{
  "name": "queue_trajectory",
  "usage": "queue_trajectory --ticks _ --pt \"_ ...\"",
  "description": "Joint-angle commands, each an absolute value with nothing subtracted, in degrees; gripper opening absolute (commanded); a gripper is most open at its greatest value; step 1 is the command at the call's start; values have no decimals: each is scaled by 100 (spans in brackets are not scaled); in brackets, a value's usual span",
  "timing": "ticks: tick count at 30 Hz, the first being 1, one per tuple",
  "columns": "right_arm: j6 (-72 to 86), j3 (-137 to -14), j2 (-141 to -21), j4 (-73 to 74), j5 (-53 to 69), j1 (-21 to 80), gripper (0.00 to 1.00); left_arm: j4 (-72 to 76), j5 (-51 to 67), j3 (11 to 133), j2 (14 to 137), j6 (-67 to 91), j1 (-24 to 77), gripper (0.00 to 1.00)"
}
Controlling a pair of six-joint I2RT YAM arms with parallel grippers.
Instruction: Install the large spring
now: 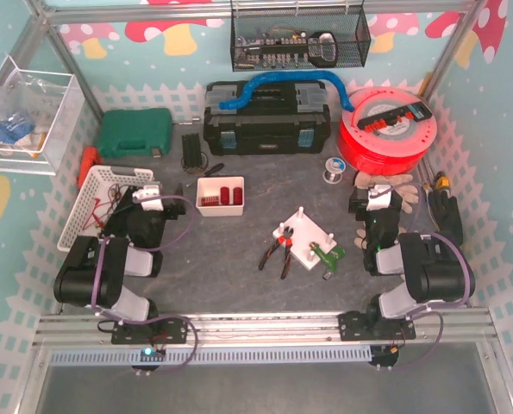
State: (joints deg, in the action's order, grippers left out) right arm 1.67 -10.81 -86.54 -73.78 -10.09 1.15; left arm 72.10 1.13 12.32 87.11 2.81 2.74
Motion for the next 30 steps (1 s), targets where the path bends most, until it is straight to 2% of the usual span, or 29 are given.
queue_trajectory --ticks 1,14,18,22,30 --pt "166 -1143 -8684 -7542 -1053 123 100 7302 133 1296 8736 301 264 99" --pt "158 -1130 -8664 -7582 -1065 123 100 7310 132 1293 8727 300 264 99" --pt "117 -1434 -8088 -6524 -894 123 100 7309 88 1301 8712 294 268 99" --pt "119 -2072 -7582 -5057 -464 123 100 5808 -94 1716 8020 270 423 99" --pt "2197 -3449 -6530 -2452 -353 123 100 2480 -311 3347 6594 1754 527 99"
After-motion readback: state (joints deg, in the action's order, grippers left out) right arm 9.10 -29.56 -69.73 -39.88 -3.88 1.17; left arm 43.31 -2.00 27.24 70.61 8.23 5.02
